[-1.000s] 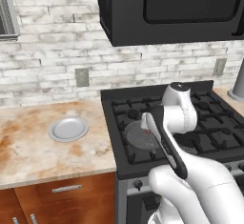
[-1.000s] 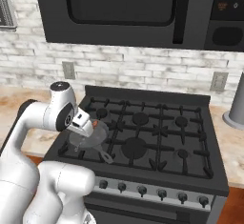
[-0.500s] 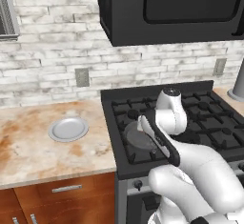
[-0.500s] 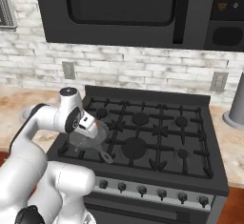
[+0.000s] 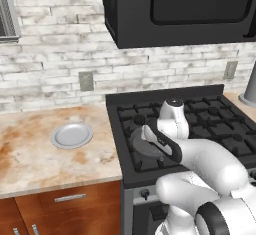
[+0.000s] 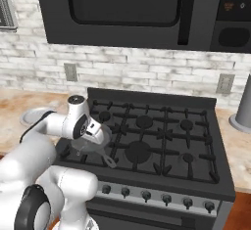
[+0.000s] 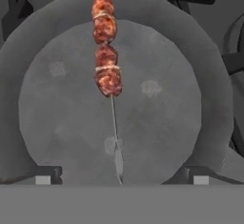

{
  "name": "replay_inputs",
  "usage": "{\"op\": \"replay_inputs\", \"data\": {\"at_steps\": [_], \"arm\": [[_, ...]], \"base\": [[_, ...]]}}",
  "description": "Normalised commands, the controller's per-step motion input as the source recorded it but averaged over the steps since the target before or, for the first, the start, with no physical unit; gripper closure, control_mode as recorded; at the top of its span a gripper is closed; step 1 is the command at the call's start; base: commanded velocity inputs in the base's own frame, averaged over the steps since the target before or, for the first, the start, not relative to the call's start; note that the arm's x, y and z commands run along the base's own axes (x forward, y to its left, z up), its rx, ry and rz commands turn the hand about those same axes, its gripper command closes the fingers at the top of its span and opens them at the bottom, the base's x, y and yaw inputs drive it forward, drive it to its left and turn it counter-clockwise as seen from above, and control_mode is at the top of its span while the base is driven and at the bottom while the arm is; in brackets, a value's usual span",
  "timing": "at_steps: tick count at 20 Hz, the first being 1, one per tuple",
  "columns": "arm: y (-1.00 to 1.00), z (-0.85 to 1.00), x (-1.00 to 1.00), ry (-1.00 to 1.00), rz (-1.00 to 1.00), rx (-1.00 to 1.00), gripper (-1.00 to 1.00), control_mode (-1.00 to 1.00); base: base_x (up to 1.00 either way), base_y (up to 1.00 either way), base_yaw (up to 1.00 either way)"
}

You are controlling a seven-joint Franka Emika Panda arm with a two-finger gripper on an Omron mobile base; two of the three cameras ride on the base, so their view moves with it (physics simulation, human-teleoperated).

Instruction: Place the cold items (banana and broccoli) from the fridge in one tupperware on the dining counter. Place the warm items (kebab skewer and hot dog) in the stove area in another tupperware.

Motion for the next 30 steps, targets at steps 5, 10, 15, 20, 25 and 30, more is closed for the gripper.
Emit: {"op": "replay_inputs", "data": {"at_steps": [5, 10, 15, 20, 25, 30], "arm": [[0.0, -0.34, 0.25, 0.05, 0.0, 0.0, -1.0, -1.0], [0.03, -0.31, 0.15, 0.02, 0.0, 0.0, 1.0, -1.0], [0.01, -0.22, 0.0, -0.02, 0.0, 0.0, 1.0, -1.0], [0.0, 0.07, -0.35, -0.13, -0.08, 0.0, 1.0, -1.0], [-0.02, 0.55, -0.49, -0.07, -0.19, 0.01, 1.0, -1.0], [-0.07, 0.89, -0.32, -0.12, -0.24, 0.0, 1.0, -1.0]], "base": [[0.0, 0.0, 0.0], [0.0, 0.0, 0.0], [0.0, 0.0, 0.0], [0.0, 0.0, 0.0], [0.0, 0.0, 0.0], [0.0, 0.0, 0.0]]}}
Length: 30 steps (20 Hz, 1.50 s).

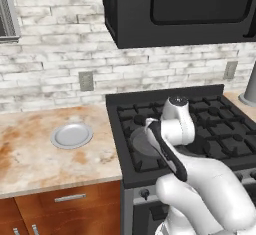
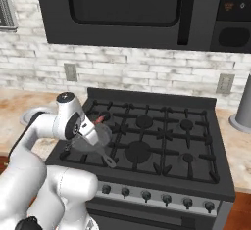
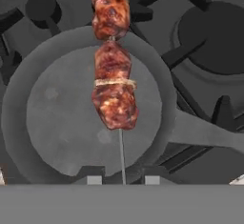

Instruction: Place the cold items (banana and broccoli) from the fridge in one tupperware on the dining counter. Place the warm items (kebab skewer and hot dog) in the stove area in another tupperware.

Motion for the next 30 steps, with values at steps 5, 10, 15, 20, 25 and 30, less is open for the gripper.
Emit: {"op": "replay_inputs", "data": {"at_steps": [5, 10, 15, 20, 25, 30], "arm": [[-0.08, 0.69, -0.36, -0.13, -0.28, 0.03, 1.0, -1.0], [-0.14, 0.66, -0.49, -0.1, -0.45, 0.21, 1.0, -1.0], [-0.19, 0.83, -0.51, -0.1, -0.41, 0.25, 1.0, -1.0], [-0.22, 0.9, -0.49, -0.08, -0.25, 0.19, 1.0, -1.0], [-0.09, 0.38, -0.5, -0.03, -0.23, 0.08, 1.0, -1.0], [0.0, -0.05, -0.39, 0.05, -0.1, 0.01, 1.0, -1.0]], "base": [[0.0, 0.0, 0.0], [0.0, 0.0, 0.0], [0.0, 0.0, 0.0], [0.0, 0.0, 0.0], [0.0, 0.0, 0.0], [0.0, 0.0, 0.0]]}}
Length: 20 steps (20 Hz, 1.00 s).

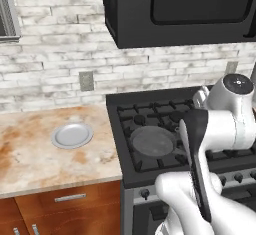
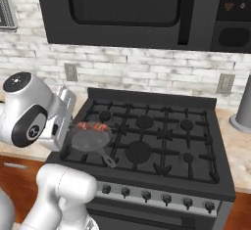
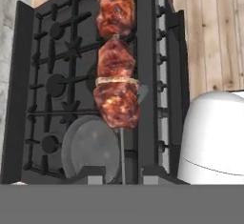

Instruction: Place the cold items (banana and broccoli) from the fridge in one tupperware on the dining counter. Place the warm items (kebab skewer and hot dog) in the stove area in another tupperware.

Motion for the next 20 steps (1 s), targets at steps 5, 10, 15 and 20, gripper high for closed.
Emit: {"op": "replay_inputs", "data": {"at_steps": [5, 10, 15, 20], "arm": [[-0.04, 0.24, -0.45, -0.24, -0.18, 0.0, 1.0, 1.0], [0.0, 0.0, 0.0, 0.0, 0.0, 0.0, 1.0, 1.0], [0.0, 0.0, 0.0, 0.0, 0.0, 0.0, 1.0, 1.0], [0.0, 0.0, 0.0, 0.0, 0.0, 0.0, 1.0, 1.0]], "base": [[-0.1, -0.04, -0.08], [-0.34, -0.21, -0.65], [-0.18, -0.01, -1.0], [-0.03, -0.02, -1.0]]}}
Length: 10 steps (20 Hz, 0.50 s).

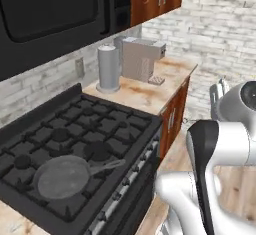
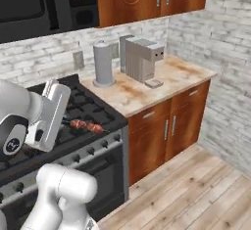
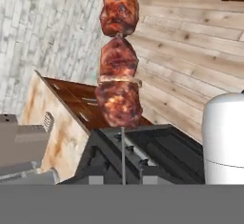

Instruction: Place the cold items (banana and broccoli) from the fridge in one tupperware on the dining counter. Place the warm items (kebab skewer and hot dog) in the stove area in another tupperware.

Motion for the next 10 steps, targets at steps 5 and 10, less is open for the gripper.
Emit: {"op": "replay_inputs", "data": {"at_steps": [5, 10], "arm": [[0.0, 0.0, 0.0, 0.0, 0.0, 0.0, 1.0, 1.0], [0.0, 0.0, 0.0, 0.0, 0.0, 0.0, 1.0, 1.0]], "base": [[0.14, -0.35, -1.0], [0.6, -0.49, -0.68]]}}
